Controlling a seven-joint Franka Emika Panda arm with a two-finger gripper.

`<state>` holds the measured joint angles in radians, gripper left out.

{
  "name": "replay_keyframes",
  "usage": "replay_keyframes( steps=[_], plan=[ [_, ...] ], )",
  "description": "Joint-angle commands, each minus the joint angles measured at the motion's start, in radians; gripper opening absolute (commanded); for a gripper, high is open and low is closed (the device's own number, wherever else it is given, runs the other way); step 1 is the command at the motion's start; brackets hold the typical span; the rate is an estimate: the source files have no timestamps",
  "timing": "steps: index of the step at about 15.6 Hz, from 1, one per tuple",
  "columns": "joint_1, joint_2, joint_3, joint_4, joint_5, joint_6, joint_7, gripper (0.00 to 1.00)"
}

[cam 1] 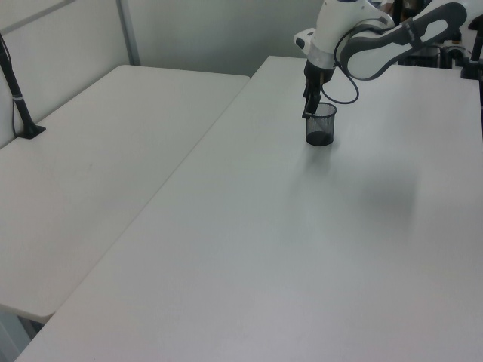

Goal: Remove the marker
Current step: 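Move the open gripper over the black mesh cup and lower it, then close the gripper on the blue-capped marker inside the cup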

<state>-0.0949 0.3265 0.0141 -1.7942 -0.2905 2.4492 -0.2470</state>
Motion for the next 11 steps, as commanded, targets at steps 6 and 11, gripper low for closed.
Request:
replay_keyframes(
  steps=[6, 11],
  plan=[
    [-0.020, 0.012, -0.003, -0.030, -0.007, 0.103, -0.002, 0.23],
    [-0.019, 0.008, -0.003, -0.030, -0.009, 0.105, 0.071, 0.00]
  ],
)
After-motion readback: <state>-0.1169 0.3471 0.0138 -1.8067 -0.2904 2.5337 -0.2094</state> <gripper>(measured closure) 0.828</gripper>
